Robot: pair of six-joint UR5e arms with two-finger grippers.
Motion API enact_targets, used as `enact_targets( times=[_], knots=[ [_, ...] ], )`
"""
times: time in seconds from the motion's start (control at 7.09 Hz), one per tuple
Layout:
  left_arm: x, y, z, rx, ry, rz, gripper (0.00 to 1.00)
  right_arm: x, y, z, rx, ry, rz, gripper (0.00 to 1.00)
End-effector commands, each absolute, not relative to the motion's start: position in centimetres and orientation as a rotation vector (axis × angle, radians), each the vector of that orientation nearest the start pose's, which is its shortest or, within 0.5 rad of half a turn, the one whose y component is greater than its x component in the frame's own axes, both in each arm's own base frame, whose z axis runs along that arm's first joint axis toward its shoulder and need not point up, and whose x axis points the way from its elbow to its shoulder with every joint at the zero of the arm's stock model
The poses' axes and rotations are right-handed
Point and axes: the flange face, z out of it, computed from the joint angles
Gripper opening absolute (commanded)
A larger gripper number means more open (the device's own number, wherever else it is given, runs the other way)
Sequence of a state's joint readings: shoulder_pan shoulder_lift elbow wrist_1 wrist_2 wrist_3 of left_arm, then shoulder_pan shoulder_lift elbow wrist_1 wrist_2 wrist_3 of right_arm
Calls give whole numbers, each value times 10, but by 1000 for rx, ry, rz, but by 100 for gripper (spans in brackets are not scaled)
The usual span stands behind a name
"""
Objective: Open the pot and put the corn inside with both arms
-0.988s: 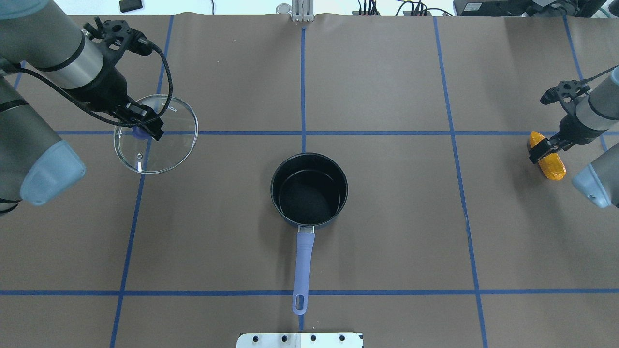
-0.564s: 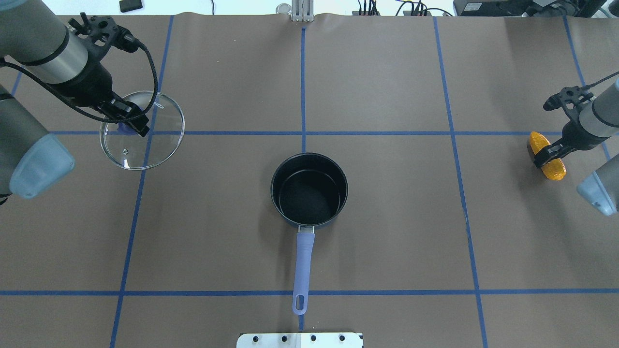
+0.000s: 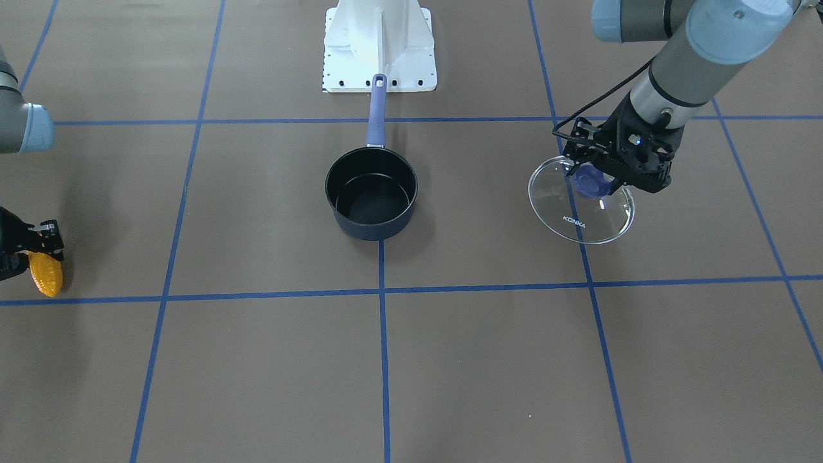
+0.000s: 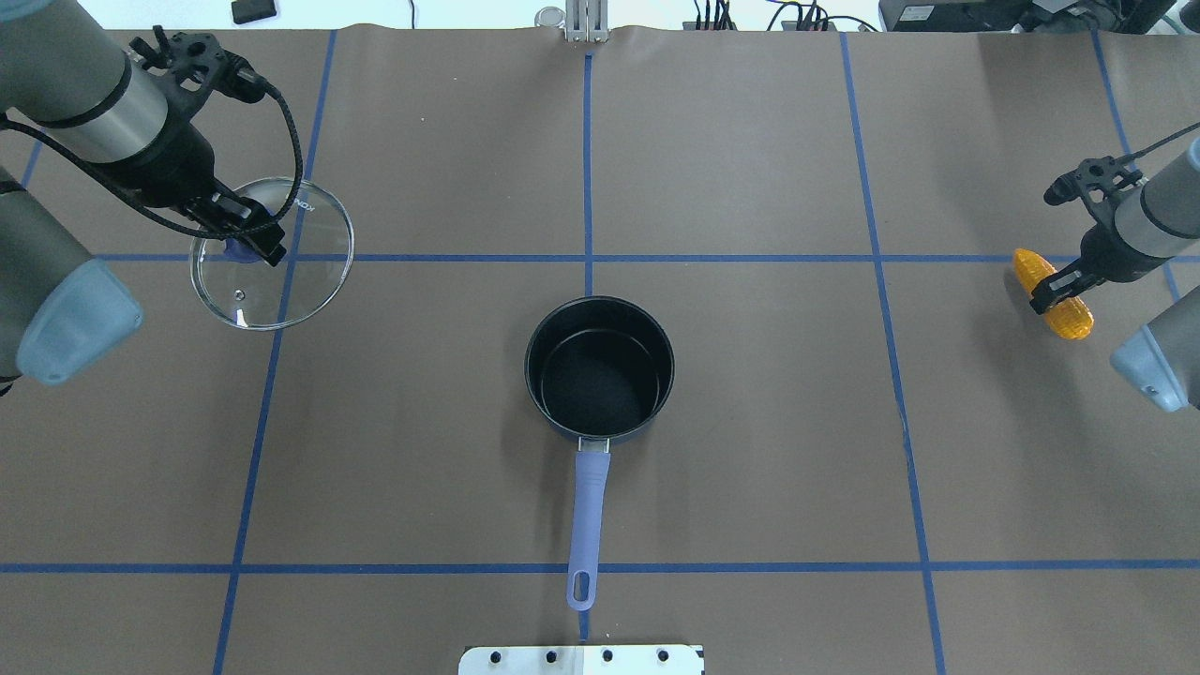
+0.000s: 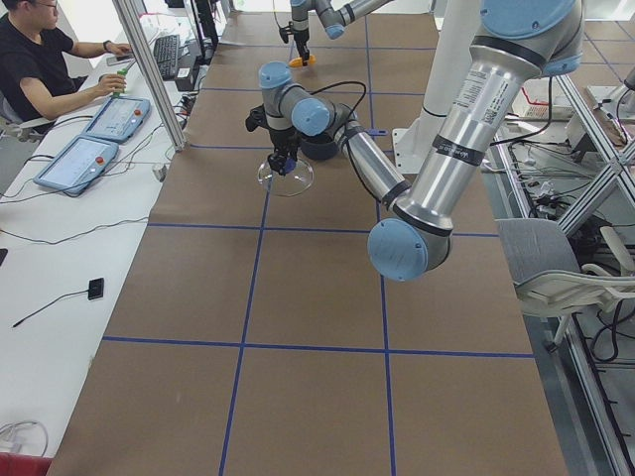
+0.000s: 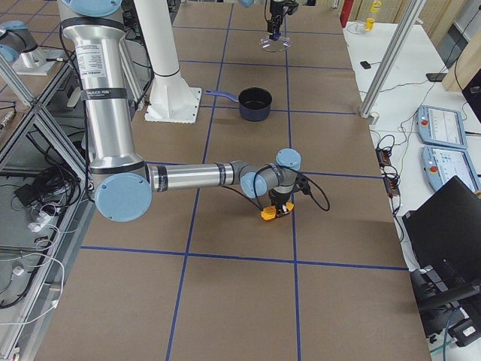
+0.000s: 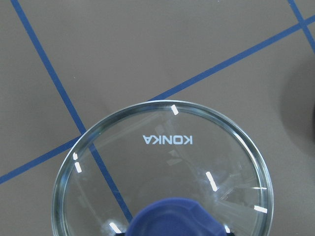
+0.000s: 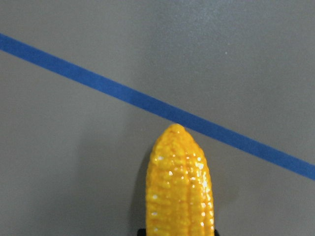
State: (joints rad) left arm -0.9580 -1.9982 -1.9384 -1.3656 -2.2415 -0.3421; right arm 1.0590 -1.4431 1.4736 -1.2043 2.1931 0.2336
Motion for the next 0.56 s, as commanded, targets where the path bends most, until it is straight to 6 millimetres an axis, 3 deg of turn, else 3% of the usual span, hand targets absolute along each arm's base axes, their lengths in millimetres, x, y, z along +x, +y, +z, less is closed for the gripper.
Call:
enact_targets(
  times=[0.0,0.14,0.28,0.42],
  knots=[
    [270,-509,292,194,840,448,59,-224,-546,560,170,-762,-404,19],
    [268,-506,300,193,835,469,58,-230,-555,522,165,-780,-393,19],
    [262,-506,315,193,821,496,58,-248,-554,470,142,-799,-352,19],
    [251,-509,329,192,807,506,58,-286,-541,409,120,-829,-319,19]
  ],
)
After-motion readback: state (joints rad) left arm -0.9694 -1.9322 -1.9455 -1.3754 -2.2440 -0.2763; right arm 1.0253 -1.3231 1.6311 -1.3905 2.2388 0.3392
